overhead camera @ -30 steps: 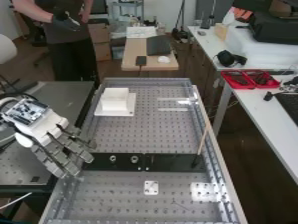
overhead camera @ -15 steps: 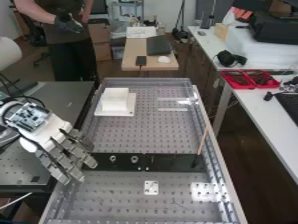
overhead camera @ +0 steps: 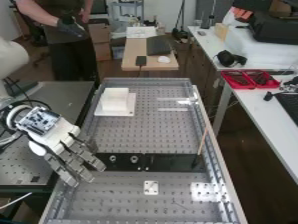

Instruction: Grab the smaller nut and place it in the white container

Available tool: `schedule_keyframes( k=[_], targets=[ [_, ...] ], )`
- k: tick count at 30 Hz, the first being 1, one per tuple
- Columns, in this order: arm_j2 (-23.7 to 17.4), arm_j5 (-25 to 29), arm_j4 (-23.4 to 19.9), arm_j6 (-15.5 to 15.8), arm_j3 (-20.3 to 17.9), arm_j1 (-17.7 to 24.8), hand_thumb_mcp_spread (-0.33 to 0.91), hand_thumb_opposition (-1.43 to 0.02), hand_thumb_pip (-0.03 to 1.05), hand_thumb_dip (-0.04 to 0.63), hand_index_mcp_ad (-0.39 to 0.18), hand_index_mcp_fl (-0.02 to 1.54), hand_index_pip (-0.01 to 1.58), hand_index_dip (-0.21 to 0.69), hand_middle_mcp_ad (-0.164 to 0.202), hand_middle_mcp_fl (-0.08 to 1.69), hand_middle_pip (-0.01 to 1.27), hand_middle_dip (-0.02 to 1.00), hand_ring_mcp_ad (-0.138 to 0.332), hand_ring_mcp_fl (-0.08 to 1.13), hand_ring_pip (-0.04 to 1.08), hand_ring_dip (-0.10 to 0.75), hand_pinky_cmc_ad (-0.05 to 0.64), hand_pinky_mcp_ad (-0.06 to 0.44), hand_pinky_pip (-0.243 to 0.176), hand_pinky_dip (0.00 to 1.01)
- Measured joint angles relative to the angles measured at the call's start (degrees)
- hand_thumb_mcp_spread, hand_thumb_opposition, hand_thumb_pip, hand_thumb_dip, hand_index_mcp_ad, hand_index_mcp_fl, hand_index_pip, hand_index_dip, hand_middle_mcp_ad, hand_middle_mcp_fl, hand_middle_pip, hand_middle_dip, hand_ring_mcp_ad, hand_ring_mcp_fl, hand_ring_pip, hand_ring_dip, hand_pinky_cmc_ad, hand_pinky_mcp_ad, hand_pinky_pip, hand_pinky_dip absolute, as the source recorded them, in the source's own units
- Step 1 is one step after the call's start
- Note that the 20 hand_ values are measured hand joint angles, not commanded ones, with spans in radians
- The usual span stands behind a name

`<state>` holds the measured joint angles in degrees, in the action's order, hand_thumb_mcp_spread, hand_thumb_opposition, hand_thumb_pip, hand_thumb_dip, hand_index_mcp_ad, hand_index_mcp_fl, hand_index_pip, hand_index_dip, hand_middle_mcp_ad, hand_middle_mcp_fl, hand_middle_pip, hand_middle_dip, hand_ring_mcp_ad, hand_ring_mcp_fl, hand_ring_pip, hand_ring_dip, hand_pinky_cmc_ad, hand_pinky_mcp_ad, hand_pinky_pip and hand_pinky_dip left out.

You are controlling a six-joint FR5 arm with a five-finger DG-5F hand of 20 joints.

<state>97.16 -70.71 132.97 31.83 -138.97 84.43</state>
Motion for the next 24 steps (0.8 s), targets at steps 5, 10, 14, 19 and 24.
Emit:
schedule_keyframes(
  k=[5,10,14,19,24],
  targets=[
    [1.22,-0.04,-0.6,1.31,0.44,0.02,0.39,-0.87,0.64,0.255,-0.112,0.01,1.41,0.288,0.098,0.04,0.15,0.11,0.161,0.01,0.1,-0.045,0.356,0.232,-0.093,0.19],
    [1.67,0.07,-0.4,2.81,0.77,0.0,0.4,-0.87,0.64,0.255,-0.112,0.01,1.43,0.29,0.098,0.04,0.15,0.11,0.164,0.01,0.09,-0.045,0.356,0.232,-0.093,0.19],
    [2.1,0.11,-0.47,3.71,0.74,-0.11,0.4,-0.87,0.64,0.255,-0.112,0.01,1.43,0.29,0.099,0.04,0.15,0.11,0.164,0.01,0.1,-0.044,0.356,0.232,-0.093,0.19],
    [2.93,0.3,-1.21,4.78,0.42,-0.09,0.4,-0.87,0.64,0.255,-0.112,0.0,1.45,0.29,0.099,0.05,0.15,0.11,0.164,0.01,0.1,-0.044,0.356,0.232,-0.093,0.19],
    [3.27,0.03,-1.52,5.77,0.37,-0.19,0.4,-0.87,0.64,0.255,-0.108,0.02,1.44,0.304,0.099,0.05,0.15,0.11,0.161,0.01,0.1,-0.044,0.356,0.232,-0.093,0.19]
  ],
)
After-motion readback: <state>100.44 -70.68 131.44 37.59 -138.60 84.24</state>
